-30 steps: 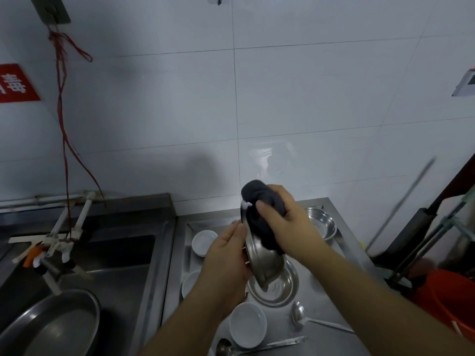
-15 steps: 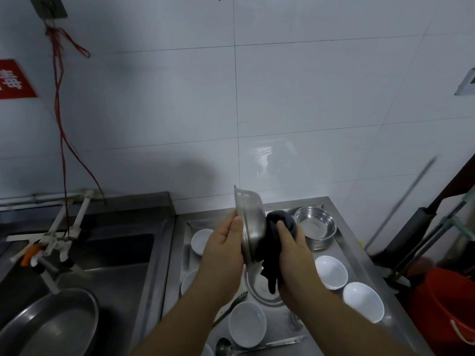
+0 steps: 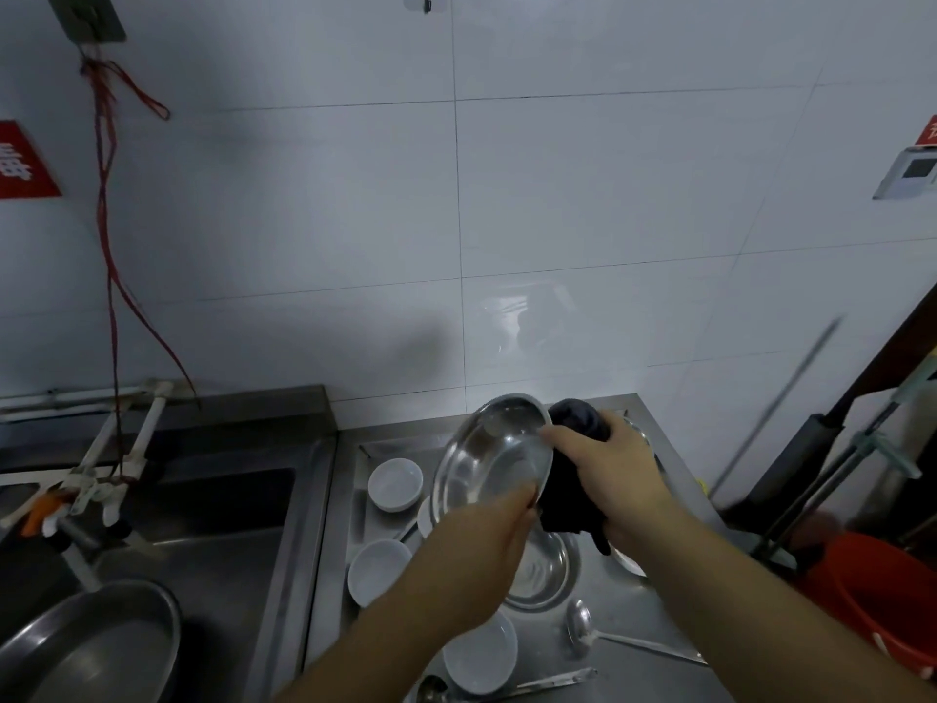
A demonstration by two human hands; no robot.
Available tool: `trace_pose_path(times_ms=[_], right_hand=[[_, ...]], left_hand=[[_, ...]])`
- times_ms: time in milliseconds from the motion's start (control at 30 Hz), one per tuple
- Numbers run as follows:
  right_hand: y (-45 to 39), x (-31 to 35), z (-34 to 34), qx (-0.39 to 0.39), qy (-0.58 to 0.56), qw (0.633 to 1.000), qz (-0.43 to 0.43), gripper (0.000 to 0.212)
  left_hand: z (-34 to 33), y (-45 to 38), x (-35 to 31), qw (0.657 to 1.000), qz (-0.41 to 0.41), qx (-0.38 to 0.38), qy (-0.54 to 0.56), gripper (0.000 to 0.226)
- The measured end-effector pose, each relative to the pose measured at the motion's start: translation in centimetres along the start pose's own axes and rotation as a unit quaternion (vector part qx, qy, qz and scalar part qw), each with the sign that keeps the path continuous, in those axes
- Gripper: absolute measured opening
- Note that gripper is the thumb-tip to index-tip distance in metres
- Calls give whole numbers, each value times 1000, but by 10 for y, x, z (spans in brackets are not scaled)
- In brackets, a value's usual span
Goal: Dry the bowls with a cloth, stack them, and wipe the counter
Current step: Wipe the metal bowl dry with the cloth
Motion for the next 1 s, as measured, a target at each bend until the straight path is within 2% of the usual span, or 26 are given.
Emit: trace_pose_path(times_ms=[133, 267, 400, 500, 567, 633, 700, 767, 833, 900, 1000], right_hand=[[-10, -15, 14, -20, 55, 998, -6, 33], [-15, -37, 27, -38, 3, 998, -41, 23], [-18, -58, 41, -57, -42, 995, -75, 39], [-22, -67, 51, -41, -76, 992, -91, 47], [-26, -70, 64, -51, -86, 991, -89, 44], [-32, -72, 77, -62, -102, 989, -88, 38], [-39, -72, 89, -62, -111, 989, -80, 33], [-48, -71, 100, -56, -119, 989, -72, 31], [-57, -71, 111, -51, -118, 989, -70, 27], [-67, -71, 122, -49, -109, 990, -77, 23], [-87, -72, 143, -43, -92, 991, -87, 34]], left_hand=[[-12, -4, 7, 991, -33, 39, -124, 30], [-28, -8, 7, 979, -60, 55, -187, 31], [-33, -13, 3, 973, -105, 14, -203, 32], [-14, -22, 17, 991, -28, -78, -109, 46], [0, -29, 42, 987, 40, -145, -55, 33], [5, -35, 68, 980, 110, -163, -18, 23], [-2, -40, 92, 970, 194, -140, 42, 21], [-18, -46, 105, 948, 269, -115, 129, 17], [-36, -52, 109, 908, 320, -109, 248, 15], [-52, -63, 106, 862, 341, -108, 360, 14], [-76, -86, 101, 818, 362, -100, 436, 14]])
Point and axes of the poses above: each hand's wrist, its own y-axis away from the middle knuckle, its own z-axis out of the back of the hand, x = y × z, the point moved 7 cm from there along -y, towards the middle knuckle, and after that the axes turned 2 degrees about -x, right-handed, at the moved point
